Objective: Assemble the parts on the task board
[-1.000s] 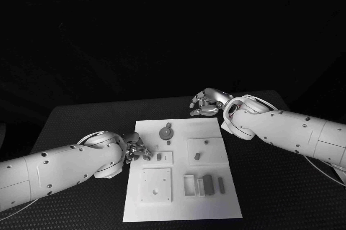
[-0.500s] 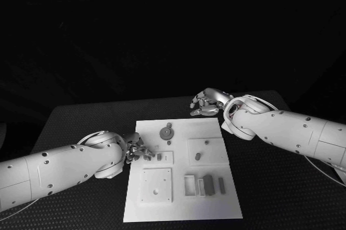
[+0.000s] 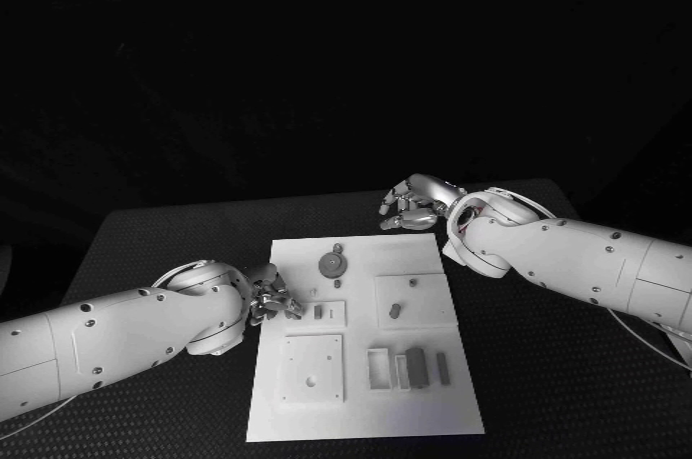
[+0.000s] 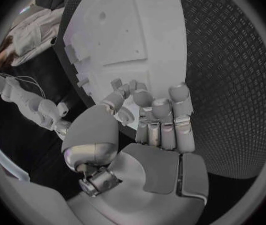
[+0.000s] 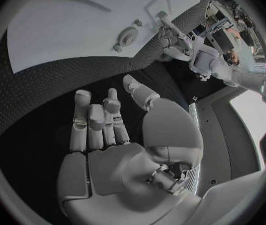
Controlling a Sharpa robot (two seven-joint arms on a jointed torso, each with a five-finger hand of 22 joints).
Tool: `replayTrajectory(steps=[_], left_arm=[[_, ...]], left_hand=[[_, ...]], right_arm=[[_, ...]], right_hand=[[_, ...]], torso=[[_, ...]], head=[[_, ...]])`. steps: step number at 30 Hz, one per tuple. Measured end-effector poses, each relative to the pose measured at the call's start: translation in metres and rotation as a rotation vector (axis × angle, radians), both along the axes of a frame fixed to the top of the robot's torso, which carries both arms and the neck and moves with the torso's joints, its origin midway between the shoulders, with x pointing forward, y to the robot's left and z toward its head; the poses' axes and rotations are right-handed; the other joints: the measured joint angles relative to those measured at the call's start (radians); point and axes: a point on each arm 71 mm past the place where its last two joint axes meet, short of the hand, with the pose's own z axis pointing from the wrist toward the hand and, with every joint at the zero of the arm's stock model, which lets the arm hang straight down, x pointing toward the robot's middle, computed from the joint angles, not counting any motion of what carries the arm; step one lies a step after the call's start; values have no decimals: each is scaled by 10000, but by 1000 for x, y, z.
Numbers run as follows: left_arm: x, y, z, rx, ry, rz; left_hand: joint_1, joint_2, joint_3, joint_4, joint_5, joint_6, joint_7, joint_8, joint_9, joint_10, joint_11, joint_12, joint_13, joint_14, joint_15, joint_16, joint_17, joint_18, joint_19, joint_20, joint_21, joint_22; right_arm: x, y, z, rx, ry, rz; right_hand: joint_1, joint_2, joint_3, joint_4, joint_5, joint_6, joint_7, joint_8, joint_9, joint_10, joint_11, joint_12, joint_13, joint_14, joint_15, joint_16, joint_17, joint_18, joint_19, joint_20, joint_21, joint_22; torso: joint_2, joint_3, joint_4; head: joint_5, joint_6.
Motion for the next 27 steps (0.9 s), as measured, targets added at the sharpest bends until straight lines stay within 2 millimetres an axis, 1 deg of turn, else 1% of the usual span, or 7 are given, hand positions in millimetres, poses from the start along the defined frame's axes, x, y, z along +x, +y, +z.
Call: replayTrajectory(steps=[2, 7, 18, 21, 24, 25, 27], left_arm=[[0, 0, 0, 5, 4, -2], [0, 0, 0, 6, 5, -6], [0, 0, 0, -1, -6, -12], [0, -1, 0, -4, -10, -14], [0, -1, 0, -4, -13, -15], [0, -1, 0, -4, -15, -17], [1, -2, 0, -6, -17, -24]], left_hand=[[48, 51, -9, -57, 115, 30, 28, 0, 10, 0, 0, 0, 0, -1, 0, 0, 0, 1, 0, 0, 0, 0], [46, 48, -49, -126, 167, 75, -15, 0, 27, 0, 0, 0, -1, -1, 1, 16, 0, 2, 0, 1, 0, 0], [45, 49, -93, -136, 167, 83, -23, 40, 50, 0, 0, 38, 8, -1, 3, 39, 0, 10, 0, 2, 0, -1], [-54, -50, -138, -48, 163, 83, -24, 40, 50, 0, 0, 38, 8, -1, 3, 39, 0, 12, 0, 2, 0, -1], [-132, -128, -118, 64, 89, 83, -24, 40, 51, 0, 0, 38, 8, -1, 4, 39, 0, 12, 0, 2, 0, -2], [-197, -193, -128, 122, 86, 83, -24, 79, 51, 0, 0, 38, 8, -1, 4, 39, 0, 14, 0, 2, 0, -2], [-236, -232, -104, 145, 29, 83, -24, 80, 51, 0, 0, 38, 7, 0, 5, 39, 1, 15, 1, 3, 0, -2]], right_arm=[[0, 0, 0, -1, 2, 0], [0, 0, 0, -2, 4, 2], [0, 0, 0, -3, 7, 5], [0, 0, 0, -3, 7, 5], [0, 0, 0, -3, 7, 5], [0, 0, 0, -3, 7, 4], [0, 0, 0, -3, 8, 5]], right_hand=[[0, 0, 0, 0, 0, 1, -1, 0, 0, 0, 0, 0, -4, 0, 0, 0, 0, 0, 0, 0, 0, 0], [0, 0, 0, 0, 0, 2, -2, 0, 3, 0, 0, 0, -8, 0, 1, 0, 0, 0, 0, 0, 0, 0], [0, 0, 0, 0, 0, -21, 21, 0, 7, 0, 0, 0, -7, 1, 2, 0, 0, 0, 0, 0, 0, 0], [0, 0, 0, 0, 0, -21, 21, 0, 7, 0, 0, 0, -8, 1, 2, 0, 0, 0, 0, 0, 0, 0], [0, 0, 0, 0, 0, -21, 21, 0, 7, 0, 0, 0, -7, 1, 2, 0, 0, 0, 0, 0, 0, 0], [0, 0, 0, 0, 0, -20, 21, 0, 6, 0, 0, 0, -7, 1, 2, 0, 0, -1, 0, 0, 0, 0], [0, 0, 0, 0, 0, -20, 21, 0, 6, 0, 0, 0, -7, 1, 2, 0, 0, 0, 0, 0, 0, 0]], torso=[[0, 1, 0], [0, -2, 0], [0, -2, 1], [0, 1, 0], [1, 2, -4], [1, 5, -4], [1, 7, -4]], head=[[-4, -4], [-5, -11], [-10, -9], [-11, -12], [-11, -26], [-11, -27], [-11, -27]])
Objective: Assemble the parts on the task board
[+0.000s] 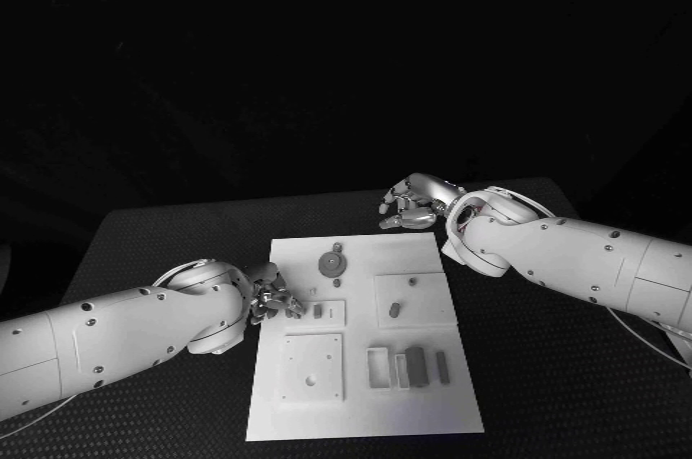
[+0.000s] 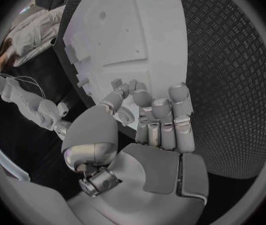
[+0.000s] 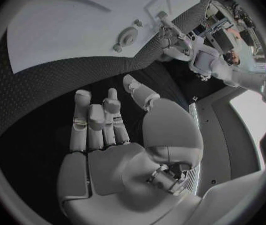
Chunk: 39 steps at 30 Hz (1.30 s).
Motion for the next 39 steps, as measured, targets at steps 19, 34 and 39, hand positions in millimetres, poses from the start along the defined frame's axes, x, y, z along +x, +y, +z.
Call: replayTrajectory(steps=[19, 34, 39], left_arm=[[0, -6, 1, 155, -12, -141], [11, -1, 19, -362, -481, 285], [20, 0, 29, -1190, -763, 691]], left_hand=[[-129, -128, 35, 220, 0, 13, -24, 0, 9, 38, -38, 43, 26, 40, -32, 38, 0, 34, 3, 3, 0, 6], [-714, -179, -656, 184, 60, -617, 158, -261, -121, -295, 147, -96, 4, -318, 58, -91, -56, 50, -340, 73, -220, 4], [-990, -454, -651, 229, -745, -1769, 762, -892, -581, -1315, 692, -977, -466, -1213, 623, -959, -509, -46, -1324, 399, -1051, -221]], right_arm=[[0, 0, 0, -3, 5, 1], [1, 0, 0, -8, -1, -22], [1, 0, 0, -11, -4, -31]], right_hand=[[0, 0, 0, 0, 0, 3, -3, 0, -2, 0, 0, 0, 1, 1, 1, 0, 0, -1, 0, 0, 0, 0], [0, 0, 0, 0, 0, -3, 4, 0, -3, 0, 0, 0, -9, 3, 4, 0, -2, -1, 0, 0, 0, 0], [-42, 42, 0, 0, 0, -44, 45, -44, -4, -1, 0, 0, -9, 3, 5, 0, -10, -3, 0, 0, 0, 0]], torso=[[-2, 12, -12], [-5, -13, 9], [2, -18, -1]], head=[[5, -1], [-29, 69], [-36, 105]])
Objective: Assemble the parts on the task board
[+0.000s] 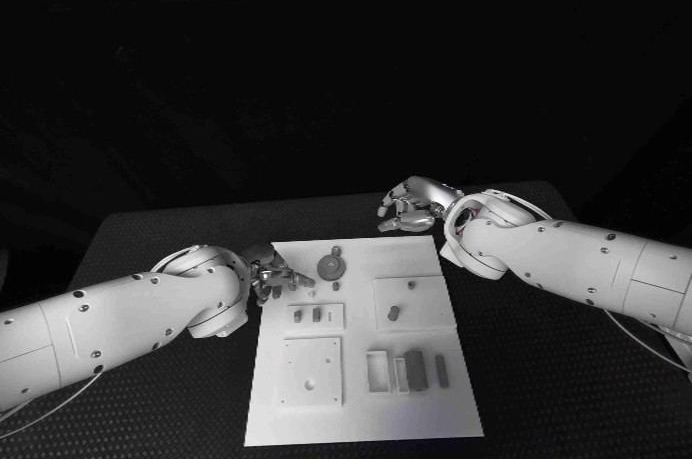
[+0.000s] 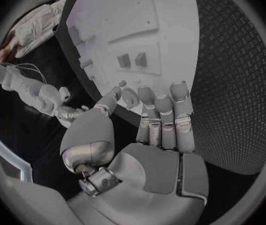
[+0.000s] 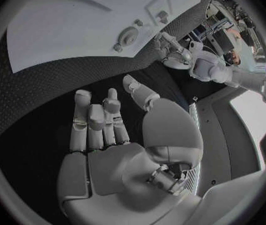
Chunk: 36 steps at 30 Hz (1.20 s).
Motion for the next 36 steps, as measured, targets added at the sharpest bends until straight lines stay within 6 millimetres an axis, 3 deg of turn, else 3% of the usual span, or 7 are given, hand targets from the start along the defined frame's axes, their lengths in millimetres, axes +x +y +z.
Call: replayTrajectory(steps=[6, 8, 11, 15, 21, 27, 36], left_arm=[[10, 1, 6, -1230, -477, 256], [13, 0, 9, -1640, -774, 217], [16, -7, 13, -2055, -1252, -115], [17, -17, 17, -2116, -1969, -903], [15, -34, 16, -1456, -3149, -2448], [8, -53, 15, -508, -4385, -4340], [2, -69, 2, 832, -5126, -5955]], left_hand=[[380, 365, 246, -651, 157, -412, 527, -57, -382, -1366, 632, -1908, -1171, -1353, 938, -1780, -953, 20, -1479, 858, -1451, -810], [1489, 732, 779, -1294, 260, -444, 636, -57, -525, -1734, 848, -2602, -1635, -1705, 1274, -2397, -1297, 159, -1849, 1231, -1877, -1087], [3092, 782, 1561, -1525, 114, -313, 647, -57, -835, -1808, 1116, -3609, -2364, -1532, 1520, -2794, -1544, 268, -1745, 1500, -2119, -1313], [4059, 753, 1593, -1555, -311, -115, 552, -201, -1248, -1425, 1231, -4636, -3081, -1355, 1516, -2847, -1555, 265, -1603, 1492, -2186, -1357], [4428, 489, 1443, -1510, -1041, 8, 478, -437, -1655, -982, 1325, -5721, -3667, -1092, 1416, -2877, -1474, 238, -1277, 1458, -2276, -1389], [4642, 142, 1443, -1511, -1088, 109, 436, -521, -1854, -605, 1204, -6311, -3901, -259, 1183, -2428, -1139, 184, -401, 1193, -1881, -1155], [4737, 34, 1427, -1495, -1087, 198, 417, -628, -2030, -492, 1183, -6984, -4133, 218, 1086, -1838, -608, 179, 166, 1045, -1459, -657]], right_arm=[[0, -1, 0, -2, 2, -19], [0, -1, 0, -5, 2, -31], [1, -3, 0, -8, -4, -64], [2, -4, 0, 4, -20, -108], [4, -8, -1, 29, -53, -231], [7, -12, -1, 61, -97, -357], [8, -14, -1, 98, -148, -436]], right_hand=[[0, 0, 0, 0, 0, 0, 0, 0, 0, 0, 0, 0, 0, 0, 1, 0, 0, -46, 0, 0, 0, 0], [0, 0, 0, 0, 0, 0, 0, 0, -1, 0, 0, 0, 0, 11, 13, 0, 0, -47, 0, 0, 0, 0], [0, 0, 0, 0, 0, 0, 0, 0, -1, 0, 0, 0, 1, 12, 13, 0, 1, -47, 0, 0, 0, 0], [0, 0, 0, 0, 0, -3, 3, -35, -1, 0, 0, 0, 1, 12, 14, 0, 1, 5, 0, 0, 0, 0], [0, 0, 0, 0, 0, -54, 54, -72, -2, -38, 38, 0, -8, 8, 18, 0, 1, 86, -1, 1, 0, 0], [0, 0, 0, 0, 0, -54, 54, -73, -2, -38, 38, 0, -8, -2, 28, 0, -8, 94, -1, 2, 0, 0], [0, 0, 0, 0, 0, -53, 53, -73, -2, -38, 38, 0, -16, -2, 29, 0, -8, 92, -1, 2, 0, 0]], torso=[[5, 0, -4], [5, 1, 0], [5, 7, 12], [5, 10, 18], [5, 9, 12], [4, 9, -4], [4, 9, -5]], head=[[-20, 51], [-26, 62], [-28, 95], [-19, 137], [4, 182], [-5, 203], [-39, 201]])
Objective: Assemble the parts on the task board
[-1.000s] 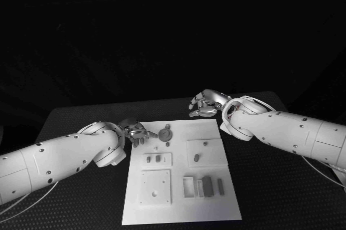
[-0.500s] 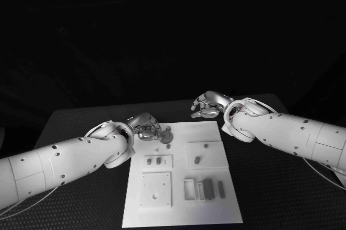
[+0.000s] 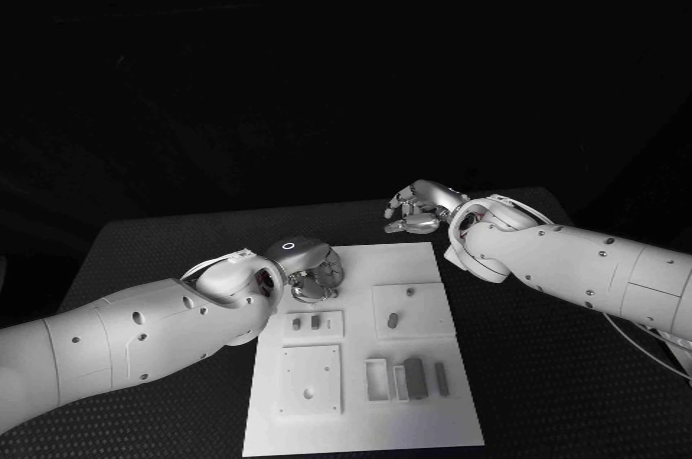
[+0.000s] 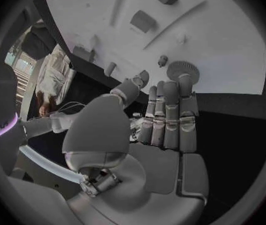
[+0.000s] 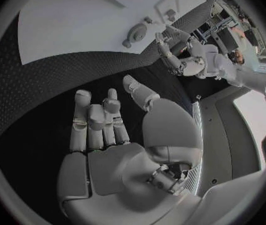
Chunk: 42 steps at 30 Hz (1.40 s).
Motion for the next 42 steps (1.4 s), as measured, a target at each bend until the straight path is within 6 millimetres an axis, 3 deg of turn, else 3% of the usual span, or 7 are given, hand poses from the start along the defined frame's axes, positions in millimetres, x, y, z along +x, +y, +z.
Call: replayTrajectory(steps=[10, 17, 23, 27, 33, 42], left_arm=[[0, -6, -19, 645, 9, -212], [1, -6, -25, 774, -61, -184], [1, -5, -25, 754, -172, -173], [1, -5, -24, 710, -256, -166], [1, -6, -23, 653, -322, -187], [3, -8, -24, 695, -323, -165]], left_hand=[[48, 31, 75, 36, 0, -126, -19, -189, -209, -162, 89, -494, -261, 215, 109, 349, 209, 2, 317, 106, 348, 388], [87, -9, 105, 65, 0, -403, -79, -351, -401, -286, 107, -876, -503, 808, 124, 1215, 577, 4, 1011, 108, 1013, 884], [87, -9, 134, 87, 0, -403, -79, -357, -449, -287, 107, -877, -548, 913, 121, 1484, 651, 3, 1167, 120, 1205, 886], [87, -9, 156, 66, 0, -385, -61, -357, -449, 87, -11, -733, -472, 1106, -69, 1694, 695, 6, 1342, 18, 1396, 886], [87, -9, 178, 88, 0, -299, -48, -315, -449, 157, -38, -728, -452, 1126, -89, 1751, 694, 13, 1344, 18, 1500, 885], [91, 223, 241, 91, 0, -143, 106, -205, -448, 239, -56, -729, -428, 1233, -54, 1889, 693, 7, 1433, -38, 1698, 883]], right_arm=[[0, 1, 0, 30, -18, 29], [-1, 2, 0, 47, -19, 66], [-1, 3, 1, 53, -18, 82], [-1, 4, 0, 59, -16, 100], [-1, 4, 0, 61, -15, 109], [-2, 7, 1, 77, -9, 160]], right_hand=[[0, 0, 0, 0, 0, 2, -2, 0, 0, 0, 0, 0, 0, 0, 1, 0, 1, -4, 0, 0, 0, 0], [0, 0, 0, 0, 0, 3, -3, 0, -1, 1, -1, 0, 0, 1, 1, 0, 1, -9, 0, 0, 0, 0], [0, 0, 0, 0, 0, -1, 1, 0, -1, 1, -1, 0, 1, 1, 2, 0, 2, -12, 0, 0, 0, 0], [0, 0, 0, 0, 0, -23, 23, 0, -1, 1, -1, 0, 1, 0, 3, 0, 2, -19, 0, 0, 0, 0], [0, 0, 0, 0, 0, -24, 24, 0, -2, 1, -1, 0, 1, 0, 4, 0, 2, -63, 0, 0, 0, 0], [0, 0, 0, 0, 0, -23, 23, 0, -2, 1, -1, 0, 2, -1, 5, 0, 3, -68, 0, 0, 0, 0]], torso=[[7, 1, -6], [12, 9, -11], [9, 7, -6], [-4, 7, 2], [-9, 4, 9], [-8, 7, 10]], head=[[-30, -46], [-53, -60], [-76, -70], [-77, -82], [-89, -89], [-79, -70]])
